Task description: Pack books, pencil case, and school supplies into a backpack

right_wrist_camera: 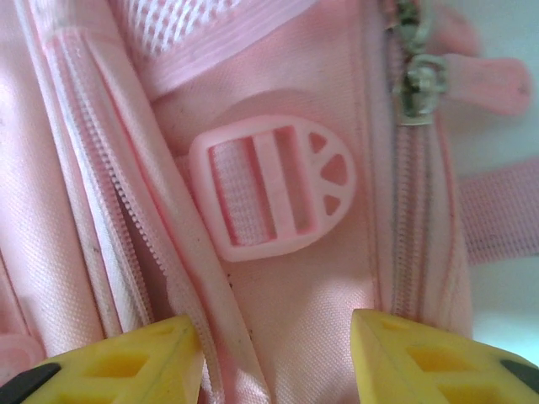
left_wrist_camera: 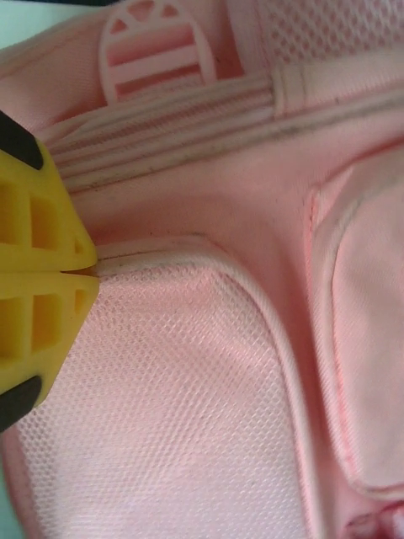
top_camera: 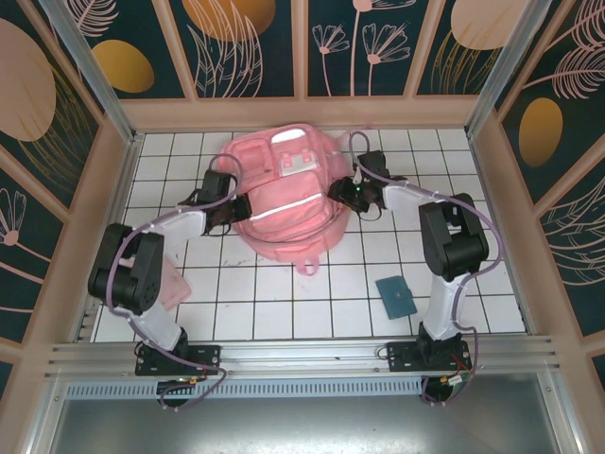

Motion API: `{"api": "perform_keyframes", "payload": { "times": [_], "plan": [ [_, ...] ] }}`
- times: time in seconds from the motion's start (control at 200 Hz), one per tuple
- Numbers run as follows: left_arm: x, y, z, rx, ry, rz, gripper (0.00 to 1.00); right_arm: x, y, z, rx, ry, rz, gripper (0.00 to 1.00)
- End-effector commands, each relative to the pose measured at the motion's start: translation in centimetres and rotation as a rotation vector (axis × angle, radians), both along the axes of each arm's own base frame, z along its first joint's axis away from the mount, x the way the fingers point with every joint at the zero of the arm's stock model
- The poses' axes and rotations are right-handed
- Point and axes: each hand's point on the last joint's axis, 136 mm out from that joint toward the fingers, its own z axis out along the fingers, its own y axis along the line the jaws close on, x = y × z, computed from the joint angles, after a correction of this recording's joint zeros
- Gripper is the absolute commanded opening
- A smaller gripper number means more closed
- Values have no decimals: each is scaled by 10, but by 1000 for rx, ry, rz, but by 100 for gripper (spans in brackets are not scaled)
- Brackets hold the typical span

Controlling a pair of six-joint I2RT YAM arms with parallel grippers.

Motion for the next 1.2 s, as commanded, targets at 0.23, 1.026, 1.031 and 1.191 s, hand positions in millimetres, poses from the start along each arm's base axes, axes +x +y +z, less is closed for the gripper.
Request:
{"api": "perform_keyframes", "payload": {
  "times": [0.23,1.026,1.031,1.191],
  "plan": [
    [-52,-1,43,120,6,-50,45,30,-10,61,-88,-199,27,56],
    [-49,-110,13,626,-28,-608,58,7,-60,93,-167,-325,110,80],
    [-48,-109,13,629,-29,-607,58,7,-60,93,-166,-326,112,80],
    [-29,-98,32,738,-102,-552,30,8,-59,104,-188,-392,165,77]
  ]
}}
